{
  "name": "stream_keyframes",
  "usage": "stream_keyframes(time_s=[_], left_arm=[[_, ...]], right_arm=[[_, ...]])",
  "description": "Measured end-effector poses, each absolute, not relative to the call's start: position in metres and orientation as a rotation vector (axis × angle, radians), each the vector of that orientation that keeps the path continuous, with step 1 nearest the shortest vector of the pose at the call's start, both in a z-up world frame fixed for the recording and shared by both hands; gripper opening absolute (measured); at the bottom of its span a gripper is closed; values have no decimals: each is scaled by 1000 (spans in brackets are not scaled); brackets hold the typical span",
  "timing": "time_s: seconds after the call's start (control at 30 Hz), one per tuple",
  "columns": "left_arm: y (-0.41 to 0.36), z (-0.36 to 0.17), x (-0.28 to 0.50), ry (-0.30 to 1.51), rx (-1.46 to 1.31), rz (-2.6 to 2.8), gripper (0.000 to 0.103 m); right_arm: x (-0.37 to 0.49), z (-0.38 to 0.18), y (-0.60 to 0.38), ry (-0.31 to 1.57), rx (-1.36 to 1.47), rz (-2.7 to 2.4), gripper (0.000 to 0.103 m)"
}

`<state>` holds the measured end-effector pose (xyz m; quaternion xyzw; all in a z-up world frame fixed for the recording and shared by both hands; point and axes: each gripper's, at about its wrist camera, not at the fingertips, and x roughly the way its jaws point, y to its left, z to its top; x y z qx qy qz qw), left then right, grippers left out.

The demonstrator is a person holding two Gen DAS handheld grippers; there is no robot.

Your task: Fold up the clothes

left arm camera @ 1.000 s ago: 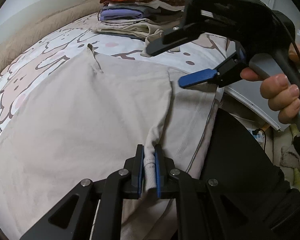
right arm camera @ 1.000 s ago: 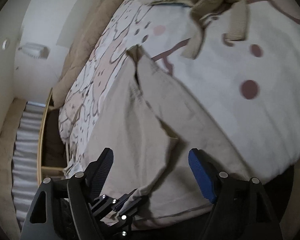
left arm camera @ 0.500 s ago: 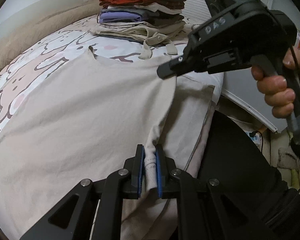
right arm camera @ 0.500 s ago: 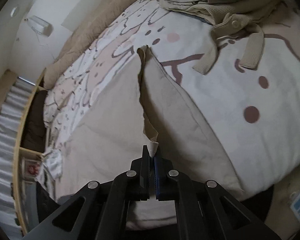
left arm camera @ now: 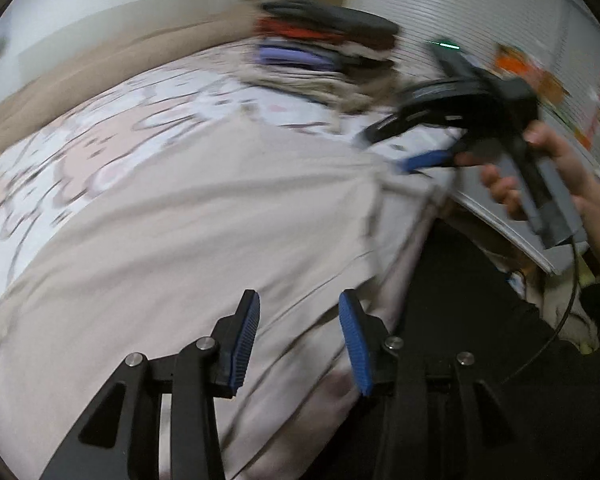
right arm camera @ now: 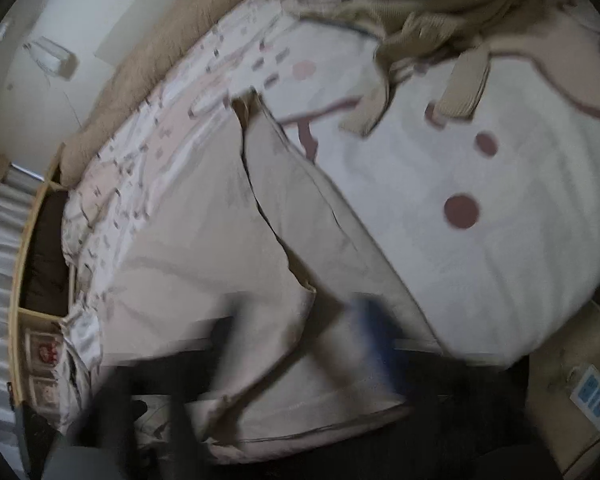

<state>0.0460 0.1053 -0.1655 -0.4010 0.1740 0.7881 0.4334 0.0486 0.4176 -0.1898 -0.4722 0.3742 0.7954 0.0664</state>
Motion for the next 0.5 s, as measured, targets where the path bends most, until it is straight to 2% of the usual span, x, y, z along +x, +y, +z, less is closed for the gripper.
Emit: stream_keyframes(time_s=[0.03,0.13,0.2,0.3,0.5], left_arm=[[90,-165,42,411,-1028,2001,41],[48,-163,33,352,-1097,2106,41],[25,-161,29,320,-1130,2167,41],[-8,-159,26,278,-1176,2259,41],[-45,-168,31,273,-1254,2334,41]], right_arm=[[51,-181,415,1061,-1389,2419,94],[56,-155,404,870,-1285,2494,91],[55,-140,390,788,-1267,2577,66],[36,-135,357,708,-1385,2690,42],[19,-174,288,437,-1730,2758,39]])
